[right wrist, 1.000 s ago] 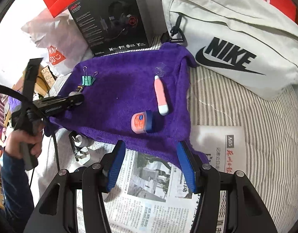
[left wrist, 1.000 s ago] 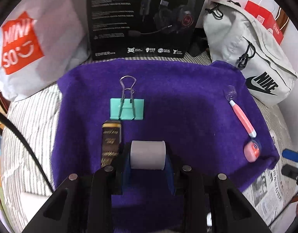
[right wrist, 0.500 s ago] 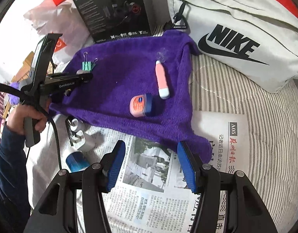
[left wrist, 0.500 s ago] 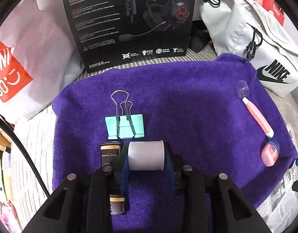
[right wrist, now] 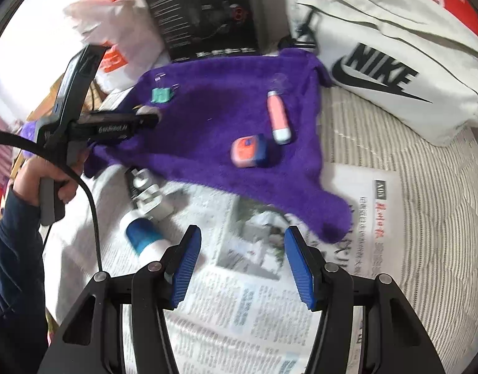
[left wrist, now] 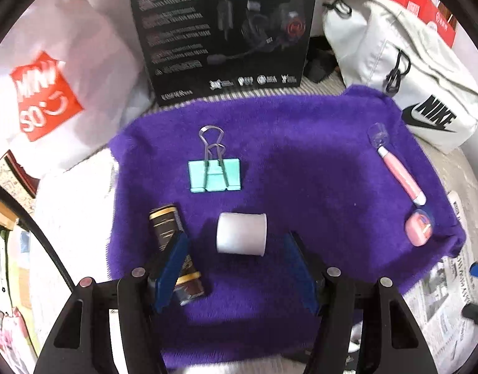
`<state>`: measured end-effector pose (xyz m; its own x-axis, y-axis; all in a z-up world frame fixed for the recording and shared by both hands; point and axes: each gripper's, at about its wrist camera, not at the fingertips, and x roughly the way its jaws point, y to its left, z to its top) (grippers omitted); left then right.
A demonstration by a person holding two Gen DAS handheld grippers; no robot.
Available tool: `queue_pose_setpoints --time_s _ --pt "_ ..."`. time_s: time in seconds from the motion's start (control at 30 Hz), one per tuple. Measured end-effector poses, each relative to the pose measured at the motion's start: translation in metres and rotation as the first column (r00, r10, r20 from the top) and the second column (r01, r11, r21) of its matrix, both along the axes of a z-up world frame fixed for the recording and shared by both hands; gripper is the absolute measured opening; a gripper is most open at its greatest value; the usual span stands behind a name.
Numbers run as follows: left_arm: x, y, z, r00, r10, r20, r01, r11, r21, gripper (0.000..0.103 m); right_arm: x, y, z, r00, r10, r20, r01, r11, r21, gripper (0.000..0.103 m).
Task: Organize rigid objects
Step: 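Lower the right gripper onto the blue-and-white bottle and close it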
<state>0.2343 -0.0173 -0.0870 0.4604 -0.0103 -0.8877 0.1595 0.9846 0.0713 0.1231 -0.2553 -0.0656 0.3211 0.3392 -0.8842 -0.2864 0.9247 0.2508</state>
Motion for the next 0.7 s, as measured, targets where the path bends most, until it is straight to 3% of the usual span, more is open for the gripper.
queue_pose_setpoints --time_s 0.13,0.27,0.4,0.6,0.7 --pt "-0.019 0.009 0.021 0.999 0.029 0.028 -0.029 0.999 0.021 0.062 -0.012 0.015 0.003 0.997 0.077 0.008 -0.077 0.996 0.039 0.056" --pt "-0.042 0.020 0.037 0.998 0.056 0.041 -0.055 0.998 -0.016 0.062 -0.023 0.044 -0.001 0.977 0.213 0.024 -0.214 0.975 0.054 0.056" --pt "-0.069 0.032 0.041 0.996 0.083 0.042 -0.083 0.996 -0.020 0.062 -0.028 0.076 -0.017 0.940 0.339 0.040 -0.338 0.941 -0.012 0.056" --pt "-0.102 0.055 0.030 0.991 0.133 0.001 -0.133 0.990 -0.040 0.062 -0.027 0.109 -0.042 0.895 0.443 0.047 -0.436 0.892 -0.121 0.056" --pt "-0.111 0.064 0.023 0.986 0.167 -0.023 -0.168 0.984 -0.065 0.062 -0.026 0.113 -0.042 0.886 0.455 0.086 -0.441 0.886 -0.144 0.046"
